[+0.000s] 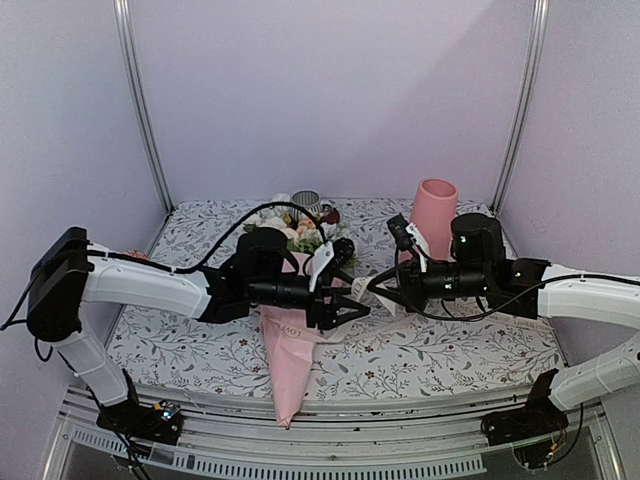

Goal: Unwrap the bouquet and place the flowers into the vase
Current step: Pass from the right arm to the left, then adjust the untied ribbon at the center of the board.

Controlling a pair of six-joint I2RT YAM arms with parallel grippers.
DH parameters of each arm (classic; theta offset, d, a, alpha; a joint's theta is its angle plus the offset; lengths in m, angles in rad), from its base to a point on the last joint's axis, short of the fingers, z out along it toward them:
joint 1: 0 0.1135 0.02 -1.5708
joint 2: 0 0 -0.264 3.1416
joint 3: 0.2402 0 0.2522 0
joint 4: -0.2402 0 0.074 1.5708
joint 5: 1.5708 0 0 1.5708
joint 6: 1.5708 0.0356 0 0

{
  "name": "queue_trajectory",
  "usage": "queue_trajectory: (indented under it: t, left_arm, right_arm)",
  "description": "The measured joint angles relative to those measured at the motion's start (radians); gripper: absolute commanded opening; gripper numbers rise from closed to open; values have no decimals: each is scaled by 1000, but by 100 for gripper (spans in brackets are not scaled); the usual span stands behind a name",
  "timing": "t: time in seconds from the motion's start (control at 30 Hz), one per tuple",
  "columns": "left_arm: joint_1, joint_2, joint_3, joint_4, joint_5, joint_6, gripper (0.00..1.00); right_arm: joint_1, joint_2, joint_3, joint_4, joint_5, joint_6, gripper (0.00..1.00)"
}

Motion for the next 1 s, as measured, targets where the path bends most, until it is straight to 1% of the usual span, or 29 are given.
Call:
queue_trajectory:
  t: [0.03,0.07,0.1,0.13,0.23,0.33,0.47,0.5,0.53,0.6,0.67,0.73,0.8,1.0]
  left_arm:
    - [-5,9,2,-3,1,-2,40]
    - [-11,18,3,-8,1,0,26]
    - [-15,24,4,-13,-2,4,12]
    - [-18,28,4,-19,-2,0,0]
    - [-19,30,4,-27,-13,-2,0]
    - [-19,25,2,-32,-40,-4,0]
    - [-15,-29,-27,-57,-108,-7,0]
    - [-8,-51,-34,-71,-129,-10,0]
    - [0,-78,-40,-90,-147,-11,0]
    - [26,-134,-45,-129,-186,-15,0]
    - [80,-203,-45,-182,-232,-20,0]
    - [163,-276,-45,-237,-275,-26,0]
    - [256,-347,-44,-293,-322,-33,0]
    - [487,-510,-45,-428,-440,-80,0]
  right_arm:
    - [0,-1,0,3,2,0,3]
    - [0,-2,0,5,4,0,4]
    - [0,-4,0,6,7,0,7]
    - [0,-8,0,7,10,0,14]
    - [1,-27,-1,12,28,1,35]
    - [1,-62,-10,23,62,-5,53]
    - [1,-126,-55,44,132,-1,72]
    - [1,-148,-72,46,159,3,76]
    - [1,-169,-90,50,180,4,78]
    - [1,-205,-121,58,224,8,86]
    - [1,-240,-152,65,265,11,90]
    - [1,-260,-173,74,295,13,91]
    - [1,-270,-190,80,323,19,91]
    - [1,-263,-212,85,367,33,91]
